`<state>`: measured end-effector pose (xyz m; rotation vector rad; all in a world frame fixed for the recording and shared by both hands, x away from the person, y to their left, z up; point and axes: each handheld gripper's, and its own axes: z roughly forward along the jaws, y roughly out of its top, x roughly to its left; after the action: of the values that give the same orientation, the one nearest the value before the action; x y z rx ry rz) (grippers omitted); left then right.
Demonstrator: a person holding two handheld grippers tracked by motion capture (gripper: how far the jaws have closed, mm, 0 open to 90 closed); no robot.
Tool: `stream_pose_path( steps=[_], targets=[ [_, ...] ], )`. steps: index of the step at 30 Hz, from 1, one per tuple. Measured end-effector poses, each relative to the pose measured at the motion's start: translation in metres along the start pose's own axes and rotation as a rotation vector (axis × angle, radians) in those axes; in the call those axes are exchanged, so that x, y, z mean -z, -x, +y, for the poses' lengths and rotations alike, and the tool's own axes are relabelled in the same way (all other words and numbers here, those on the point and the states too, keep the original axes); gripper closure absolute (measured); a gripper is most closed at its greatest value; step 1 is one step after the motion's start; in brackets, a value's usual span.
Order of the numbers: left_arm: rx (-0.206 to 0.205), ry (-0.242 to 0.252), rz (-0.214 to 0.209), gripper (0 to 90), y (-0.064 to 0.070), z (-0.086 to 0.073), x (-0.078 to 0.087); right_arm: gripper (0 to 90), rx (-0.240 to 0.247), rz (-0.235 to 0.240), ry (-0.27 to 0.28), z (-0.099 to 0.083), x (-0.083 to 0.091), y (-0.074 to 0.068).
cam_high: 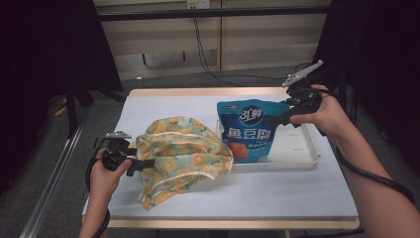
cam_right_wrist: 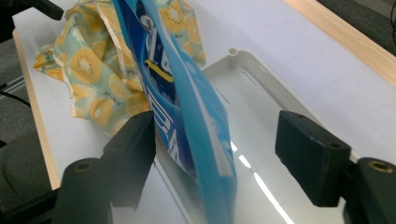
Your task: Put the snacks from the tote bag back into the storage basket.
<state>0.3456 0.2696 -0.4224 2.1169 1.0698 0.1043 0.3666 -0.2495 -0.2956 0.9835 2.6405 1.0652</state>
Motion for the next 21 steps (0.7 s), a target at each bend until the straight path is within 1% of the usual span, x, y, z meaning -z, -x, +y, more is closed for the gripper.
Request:
stream_pose_path(
  steps=[3,7,9,10,12,13,15,18,19,21],
  targets=[
    [0.003,0.005,-0.002,2.9,0.0,0.0,0.0,26.9,-0.015,-0.004,0.006,-0.006,0.002,0.002],
    [-0.006,-0.002,-0.001,2.9,-0.001,0.0,-0.001,25.3,-0.028,-0.009,0.013,-0.015,0.003,0.002],
    [-0.005,-0.01,-0.004,2.9,0.0,0.0,0.0,25.0,-0.025,-0.013,0.009,-0.018,0.003,0.001],
    [0.004,-0.001,-0.004,2.9,0.0,0.0,-0.002,24.5,-0.022,-0.021,0.014,-0.02,0.003,0.001],
    [0.0,-0.003,-0.004,2.9,0.0,0.0,-0.002,24.2,-0.021,-0.025,0.02,-0.023,0.005,0.001],
    [0.003,-0.001,-0.006,2.9,0.001,0.0,-0.002,24.0,-0.027,-0.021,0.021,-0.023,0.005,0.001],
    [0.002,-0.003,-0.007,2.9,0.001,0.0,-0.001,23.7,-0.021,-0.033,0.024,-0.026,0.006,0.0],
    [0.004,0.0,-0.005,2.9,0.001,0.0,-0.002,23.0,-0.023,-0.039,0.028,-0.03,0.006,-0.001],
    [0.005,-0.001,-0.003,2.9,0.001,0.0,-0.002,22.8,-0.017,-0.036,0.034,-0.033,0.005,-0.001],
    [0.004,-0.002,-0.005,2.9,0.001,0.0,-0.002,22.4,-0.02,-0.036,0.024,-0.036,0.005,-0.001]
  ],
)
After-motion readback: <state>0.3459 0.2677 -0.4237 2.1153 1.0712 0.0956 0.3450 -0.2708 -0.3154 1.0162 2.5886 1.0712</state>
